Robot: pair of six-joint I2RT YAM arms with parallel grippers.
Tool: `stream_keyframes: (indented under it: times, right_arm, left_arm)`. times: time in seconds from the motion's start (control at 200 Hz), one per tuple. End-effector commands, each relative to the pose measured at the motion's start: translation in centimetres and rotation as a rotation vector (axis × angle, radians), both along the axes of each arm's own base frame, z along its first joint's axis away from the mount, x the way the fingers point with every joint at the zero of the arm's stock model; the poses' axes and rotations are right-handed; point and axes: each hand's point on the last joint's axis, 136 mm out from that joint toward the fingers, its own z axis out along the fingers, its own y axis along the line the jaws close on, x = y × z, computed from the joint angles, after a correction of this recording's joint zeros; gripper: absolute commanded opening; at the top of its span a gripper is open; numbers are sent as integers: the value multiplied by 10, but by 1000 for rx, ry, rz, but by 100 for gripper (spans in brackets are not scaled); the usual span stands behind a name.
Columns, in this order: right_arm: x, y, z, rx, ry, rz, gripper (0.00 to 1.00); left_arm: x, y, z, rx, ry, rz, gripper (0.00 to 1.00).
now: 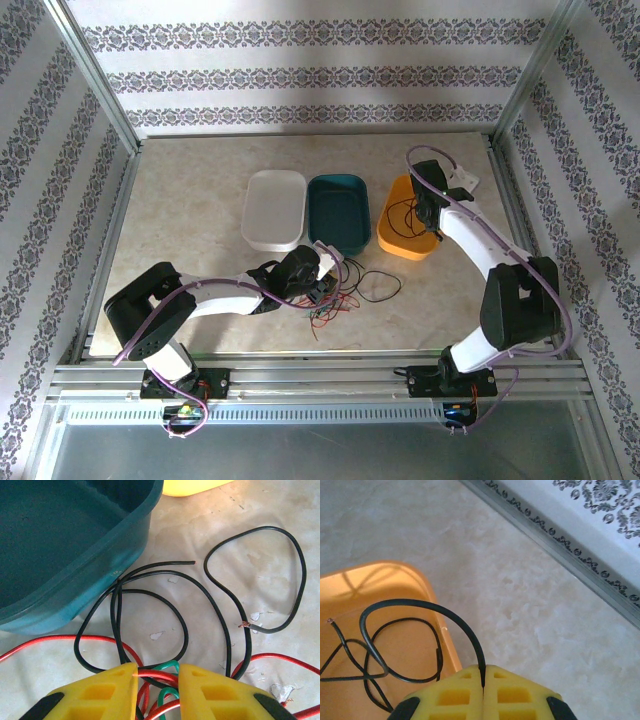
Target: Untangle the cables
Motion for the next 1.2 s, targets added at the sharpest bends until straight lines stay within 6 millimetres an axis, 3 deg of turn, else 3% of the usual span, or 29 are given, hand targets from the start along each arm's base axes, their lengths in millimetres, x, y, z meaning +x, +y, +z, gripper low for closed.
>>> stream_keyframes:
  times: [0.0,0.16,0.335,0.455,0.55,0.635,0.77,0.904,1.069,1.199]
  right_arm:
    - [22,24,-20,103,23,140,0]
    - [37,60,-54,256,117,273,0]
    - [46,70,-74,283,207,301,0]
    - [51,65,-60,253,168,299,0]
    - [52,60,-41,213,132,305,31]
    - [50,53,-21,173,94,296,40]
    - [40,42,9,119,28,279,45]
    - [22,42,28,98,-13,301,46]
    - [-5,64,31,114,-9,434,46]
    - [-36,112,13,227,33,642,45]
  left_arm:
    - [-4,-8,2,6,5,-20,27]
    - [-4,-6,3,8,2,-17,27]
    - [-4,-6,5,10,-5,-14,27]
    - [-3,-5,7,8,-8,-7,27]
    - [-3,-5,7,4,-9,-3,27]
    - [-3,-6,7,4,-10,-4,27]
    - [-2,-8,6,4,-12,-5,27]
    - [-1,-9,5,6,-14,-8,27]
    - [-1,-11,3,6,-13,-15,27]
    - [-1,-12,2,10,-11,-19,27]
